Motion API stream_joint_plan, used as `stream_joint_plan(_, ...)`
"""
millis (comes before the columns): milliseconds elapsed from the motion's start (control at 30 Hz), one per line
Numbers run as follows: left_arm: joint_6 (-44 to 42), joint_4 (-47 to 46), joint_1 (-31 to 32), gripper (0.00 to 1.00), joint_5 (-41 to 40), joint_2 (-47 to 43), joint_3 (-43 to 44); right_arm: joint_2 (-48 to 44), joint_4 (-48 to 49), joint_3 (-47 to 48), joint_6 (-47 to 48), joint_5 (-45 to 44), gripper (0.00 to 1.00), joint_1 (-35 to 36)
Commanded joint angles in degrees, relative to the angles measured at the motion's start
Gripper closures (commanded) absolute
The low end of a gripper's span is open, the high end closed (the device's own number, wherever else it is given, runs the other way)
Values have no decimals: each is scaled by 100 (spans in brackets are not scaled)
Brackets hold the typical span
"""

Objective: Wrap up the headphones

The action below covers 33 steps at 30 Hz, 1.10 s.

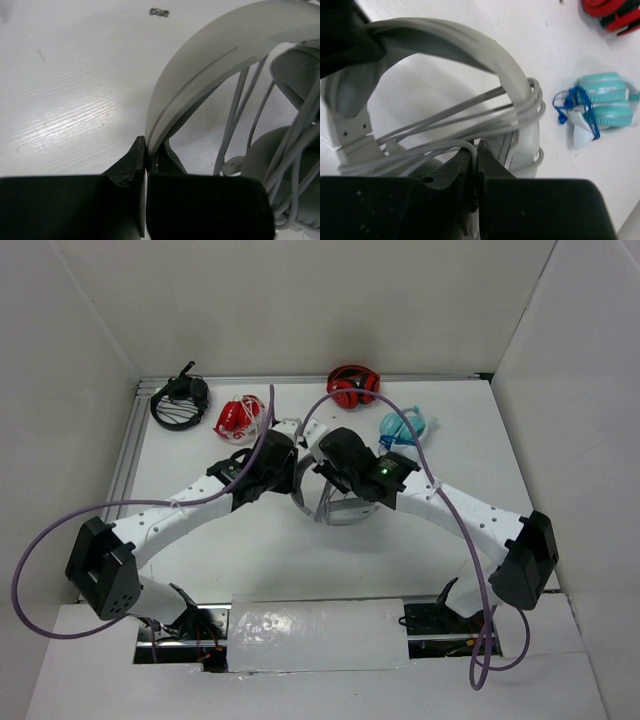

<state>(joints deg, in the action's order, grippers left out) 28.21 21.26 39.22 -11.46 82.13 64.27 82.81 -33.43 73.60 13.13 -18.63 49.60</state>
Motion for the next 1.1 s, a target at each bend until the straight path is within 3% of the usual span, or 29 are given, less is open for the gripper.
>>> stream_joint_plan(0, -492, -166, 384, 100, 881, -215, -204, -466, 898, -276, -108, -668, 91, -416)
stream_joint_plan(67, -439, -131, 393, 100, 918, -75, -213, -607, 952, -443, -91, -572, 89, -539)
stream_joint_plan(133, -342, 10, 393, 100, 944, 67, -143, -792, 908, -522, 93, -238, 79, -575)
stream_joint_plan(333, -175, 195, 402, 100, 952, 497, 147, -1108, 926, -575, 217, 211, 68, -636)
stream_joint_plan(600, -254, 230, 419, 100, 1094, 225, 121, -1179, 1128, -900, 156, 501, 74, -1092)
stream_joint_plan(833, -307, 318, 428, 100, 1050, 207, 164, -1302, 1233, -1058, 111, 1098, 55, -1454)
stream_joint_plan(1067, -482, 432, 472, 100, 1085, 181, 349, -1250, 1330, -1322, 243, 1704, 51, -1787)
